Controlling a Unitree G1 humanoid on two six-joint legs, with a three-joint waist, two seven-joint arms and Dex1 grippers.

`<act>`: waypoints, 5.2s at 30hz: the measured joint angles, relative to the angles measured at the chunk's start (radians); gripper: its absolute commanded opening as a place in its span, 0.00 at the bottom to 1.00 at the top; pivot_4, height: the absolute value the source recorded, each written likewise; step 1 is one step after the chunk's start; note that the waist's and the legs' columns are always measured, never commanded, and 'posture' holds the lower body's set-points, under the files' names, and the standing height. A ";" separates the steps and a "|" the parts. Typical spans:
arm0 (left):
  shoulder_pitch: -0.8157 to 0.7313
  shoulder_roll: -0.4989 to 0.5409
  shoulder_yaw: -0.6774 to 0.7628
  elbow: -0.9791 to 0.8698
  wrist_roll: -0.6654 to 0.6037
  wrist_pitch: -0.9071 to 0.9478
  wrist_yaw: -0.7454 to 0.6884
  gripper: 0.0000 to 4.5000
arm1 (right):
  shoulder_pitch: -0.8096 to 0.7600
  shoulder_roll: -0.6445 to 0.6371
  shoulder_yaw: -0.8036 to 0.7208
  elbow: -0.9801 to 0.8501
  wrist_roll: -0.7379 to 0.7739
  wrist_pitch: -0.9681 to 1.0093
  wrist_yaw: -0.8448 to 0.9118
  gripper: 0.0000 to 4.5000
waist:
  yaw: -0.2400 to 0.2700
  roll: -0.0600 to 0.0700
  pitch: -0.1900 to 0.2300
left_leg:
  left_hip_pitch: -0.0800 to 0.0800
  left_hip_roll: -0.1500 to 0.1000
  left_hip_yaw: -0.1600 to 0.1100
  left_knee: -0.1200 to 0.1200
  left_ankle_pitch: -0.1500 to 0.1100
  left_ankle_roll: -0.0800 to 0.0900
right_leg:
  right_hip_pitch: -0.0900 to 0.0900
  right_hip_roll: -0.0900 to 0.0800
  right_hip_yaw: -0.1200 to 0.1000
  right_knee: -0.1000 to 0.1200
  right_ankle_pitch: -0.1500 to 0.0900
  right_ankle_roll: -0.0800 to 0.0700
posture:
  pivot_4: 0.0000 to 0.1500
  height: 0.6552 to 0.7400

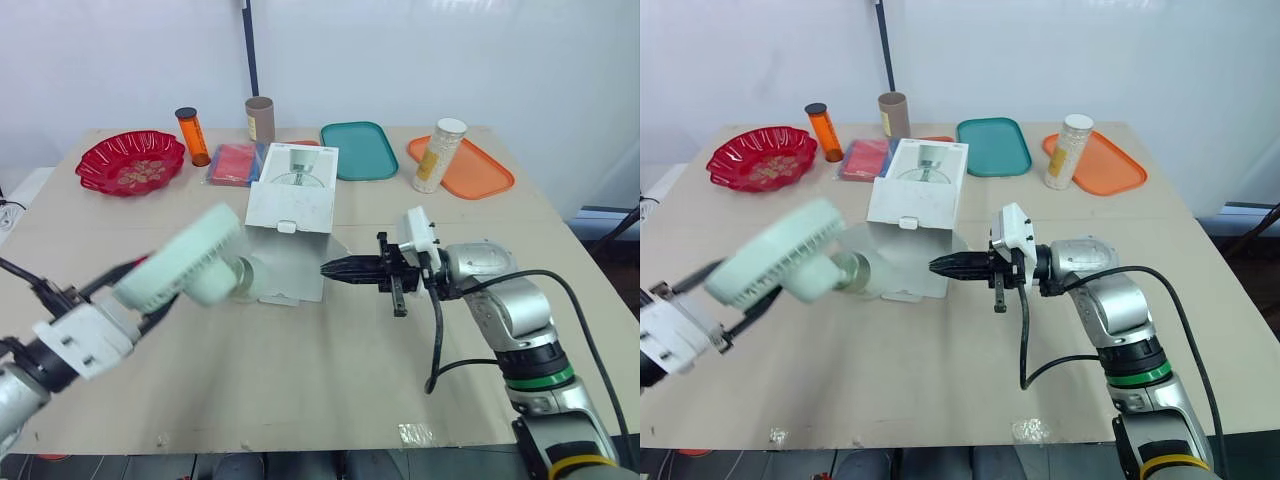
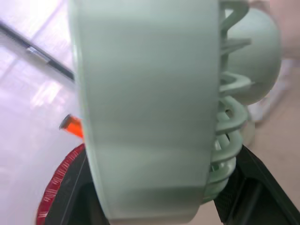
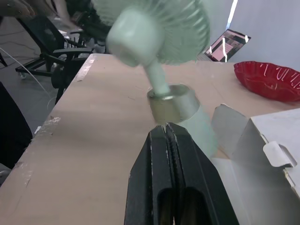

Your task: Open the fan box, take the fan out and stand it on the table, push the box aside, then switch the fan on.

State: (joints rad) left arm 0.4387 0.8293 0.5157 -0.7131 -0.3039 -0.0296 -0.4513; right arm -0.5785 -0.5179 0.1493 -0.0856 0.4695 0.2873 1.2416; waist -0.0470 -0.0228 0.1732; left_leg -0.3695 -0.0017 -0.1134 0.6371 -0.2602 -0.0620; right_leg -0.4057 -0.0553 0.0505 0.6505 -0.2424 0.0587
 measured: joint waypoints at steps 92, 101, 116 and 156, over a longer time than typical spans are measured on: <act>-0.386 0.089 0.239 0.186 -0.119 0.900 -0.185 0.99 | 0.021 0.059 0.049 0.034 -0.068 -0.033 -0.066 0.00 | -0.001 0.000 0.001 | 0.000 0.002 0.000 -0.001 -0.001 0.000 | -0.001 0.001 0.000 0.000 0.000 -0.001 | 1.00 1.00; -0.392 0.090 0.330 0.142 -0.112 0.934 -0.153 0.99 | 0.007 0.070 0.051 0.070 -0.082 -0.053 -0.045 0.00 | -0.001 0.000 0.001 | 0.000 0.002 0.000 -0.001 -0.001 0.000 | -0.001 0.001 0.000 0.000 0.000 -0.001 | 1.00 1.00; -0.520 0.029 0.433 0.071 -0.308 0.977 -0.113 0.99 | -0.019 0.077 0.054 0.089 -0.083 -0.055 -0.026 0.00 | -0.001 0.000 0.001 | 0.000 0.002 0.000 0.000 -0.001 0.000 | -0.001 0.001 0.000 0.000 0.000 -0.001 | 1.00 1.00; -0.363 -0.239 -0.294 0.310 -0.155 0.373 -0.263 0.99 | 0.152 0.010 -0.044 -0.214 -0.084 0.244 -0.469 0.00 | 0.001 0.000 0.001 | 0.000 0.001 0.001 0.000 -0.001 0.000 | -0.001 0.002 0.002 -0.001 0.000 -0.001 | 1.00 1.00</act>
State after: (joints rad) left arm 0.0761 0.5900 0.2221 -0.4026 -0.4594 0.3435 -0.7141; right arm -0.4265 -0.5079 0.1051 -0.3000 0.3851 0.5314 0.7726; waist -0.0461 -0.0230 0.1739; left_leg -0.3697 -0.0006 -0.1128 0.6366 -0.2609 -0.0624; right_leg -0.4066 -0.0538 0.0527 0.6492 -0.2422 0.0581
